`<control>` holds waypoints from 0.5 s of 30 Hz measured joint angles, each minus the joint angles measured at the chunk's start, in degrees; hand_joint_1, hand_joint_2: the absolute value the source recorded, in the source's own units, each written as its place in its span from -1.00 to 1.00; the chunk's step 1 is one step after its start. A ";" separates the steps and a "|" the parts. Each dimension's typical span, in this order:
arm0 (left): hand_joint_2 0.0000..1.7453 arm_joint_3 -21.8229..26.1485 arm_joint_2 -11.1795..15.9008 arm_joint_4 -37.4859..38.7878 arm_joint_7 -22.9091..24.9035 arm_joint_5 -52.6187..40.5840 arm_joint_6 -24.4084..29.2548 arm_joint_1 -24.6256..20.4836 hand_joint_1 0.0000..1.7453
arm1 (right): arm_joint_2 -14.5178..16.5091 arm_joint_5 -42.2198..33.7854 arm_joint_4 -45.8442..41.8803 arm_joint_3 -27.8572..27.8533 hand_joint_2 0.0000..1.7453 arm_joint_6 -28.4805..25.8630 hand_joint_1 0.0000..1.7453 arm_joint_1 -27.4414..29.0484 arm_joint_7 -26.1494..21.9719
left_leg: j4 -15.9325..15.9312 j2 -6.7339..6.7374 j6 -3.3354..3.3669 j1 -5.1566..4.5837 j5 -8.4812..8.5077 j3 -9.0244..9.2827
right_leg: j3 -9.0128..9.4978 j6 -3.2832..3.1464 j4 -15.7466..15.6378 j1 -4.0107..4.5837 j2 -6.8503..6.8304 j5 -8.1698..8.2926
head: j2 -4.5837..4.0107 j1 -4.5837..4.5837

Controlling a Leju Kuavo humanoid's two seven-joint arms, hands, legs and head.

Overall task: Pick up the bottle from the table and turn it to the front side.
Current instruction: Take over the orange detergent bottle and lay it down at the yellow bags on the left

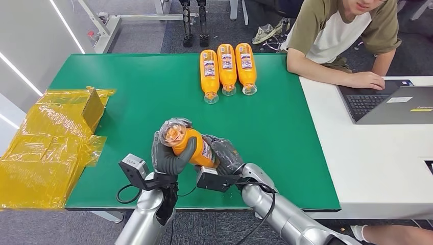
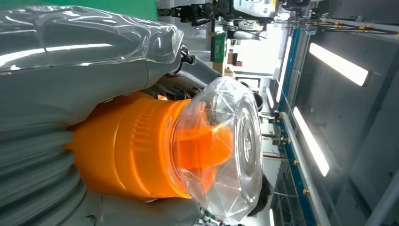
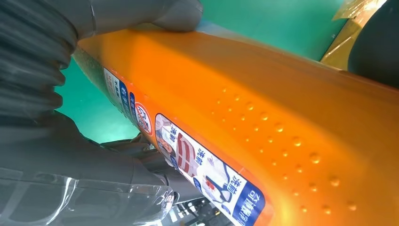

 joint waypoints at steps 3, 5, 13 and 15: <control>1.00 0.02 0.00 0.00 -0.07 0.33 0.03 0.00 1.00 | 0.15 0.15 0.07 0.00 1.00 -0.19 1.00 0.04 0.13 | 0.00 0.00 0.00 0.00 0.00 0.00 | 0.00 0.00 0.00 0.00 0.00 0.00 | 0.00 0.01; 1.00 0.06 0.01 0.00 -0.18 0.50 0.06 -0.01 1.00 | 0.25 0.22 0.07 -0.01 1.00 -0.84 0.98 0.04 0.20 | 0.00 -0.01 0.00 0.00 0.00 -0.01 | 0.00 0.00 0.00 0.00 -0.01 0.00 | -0.01 0.02; 1.00 0.23 0.00 0.00 -0.39 1.52 0.67 -0.40 1.00 | 2.05 -3.26 -0.76 -1.59 1.00 -7.72 -1.00 -0.06 -2.21 | 0.00 0.00 0.00 0.00 0.00 -0.01 | -0.01 0.00 0.01 0.00 0.00 0.00 | 0.00 0.02; 1.00 0.23 0.00 -0.04 -0.38 1.67 1.63 -0.44 1.00 | 3.03 -5.30 -1.39 -2.42 1.00 -10.13 -1.00 -0.09 -3.76 | 0.00 -0.02 0.00 0.01 0.00 -0.01 | -0.01 0.00 0.01 0.01 -0.04 0.00 | 0.00 0.02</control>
